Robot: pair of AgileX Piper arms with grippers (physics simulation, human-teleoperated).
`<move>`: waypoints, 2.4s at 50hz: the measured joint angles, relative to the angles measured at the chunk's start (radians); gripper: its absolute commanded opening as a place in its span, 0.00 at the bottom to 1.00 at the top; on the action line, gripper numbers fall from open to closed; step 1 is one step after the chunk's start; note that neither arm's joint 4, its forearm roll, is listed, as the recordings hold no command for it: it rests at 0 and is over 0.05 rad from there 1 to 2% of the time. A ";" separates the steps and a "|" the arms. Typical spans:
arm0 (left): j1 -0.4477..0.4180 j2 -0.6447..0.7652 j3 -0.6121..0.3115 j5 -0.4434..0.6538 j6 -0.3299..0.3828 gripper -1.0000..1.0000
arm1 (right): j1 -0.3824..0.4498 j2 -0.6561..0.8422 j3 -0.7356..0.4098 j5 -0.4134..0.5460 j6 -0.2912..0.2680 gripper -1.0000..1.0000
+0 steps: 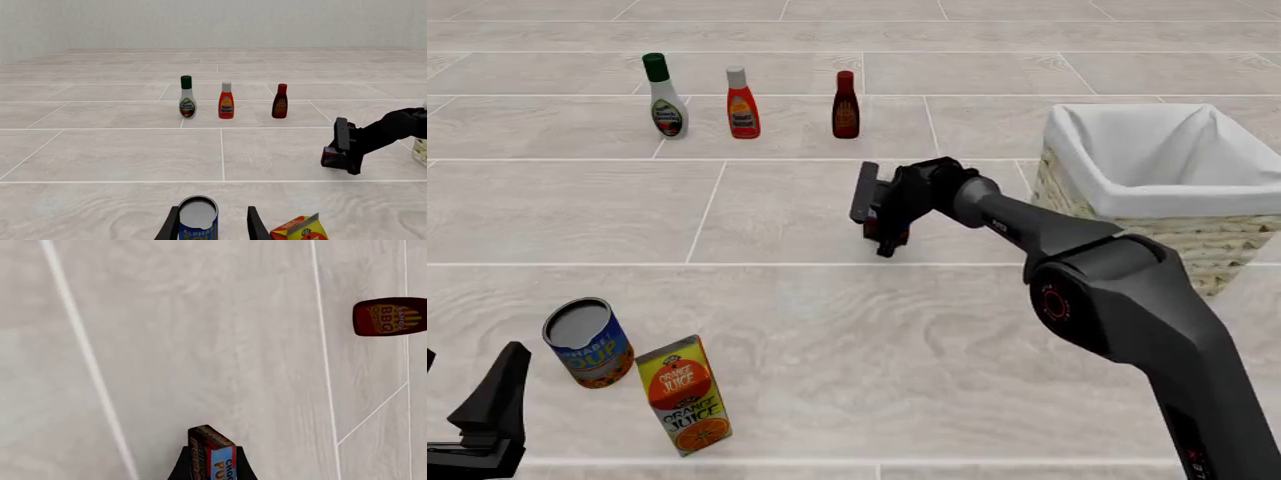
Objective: Pick the chocolate pudding and place it in the basket.
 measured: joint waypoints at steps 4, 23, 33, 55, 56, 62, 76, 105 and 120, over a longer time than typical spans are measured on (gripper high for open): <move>0.000 0.000 0.000 0.000 0.000 1.00 | 0.001 -0.006 0.008 -0.002 -0.003 0.00; 0.000 0.000 0.000 0.000 0.000 1.00 | 0.008 -0.155 0.164 -0.056 -0.002 0.00; 0.000 0.000 0.000 0.000 0.000 1.00 | 0.017 -0.301 0.312 -0.098 -0.004 0.00; 0.000 0.000 0.000 0.000 0.000 1.00 | 0.052 -0.620 0.631 -0.190 -0.016 0.00; 0.000 0.000 0.000 0.000 0.000 1.00 | 0.053 -0.633 0.644 -0.197 -0.017 0.00; 0.000 0.000 0.000 0.000 0.000 1.00 | 0.054 -0.702 0.706 -0.238 -0.023 0.00; 0.000 0.000 0.000 0.000 0.000 1.00 | 0.062 -0.836 0.791 -0.289 0.008 0.00; 0.000 0.000 0.000 0.000 0.000 1.00 | 0.087 -1.060 0.854 -0.257 0.142 0.00; 0.000 0.000 0.000 0.000 0.000 1.00 | 0.057 -1.102 0.782 -0.155 0.273 0.00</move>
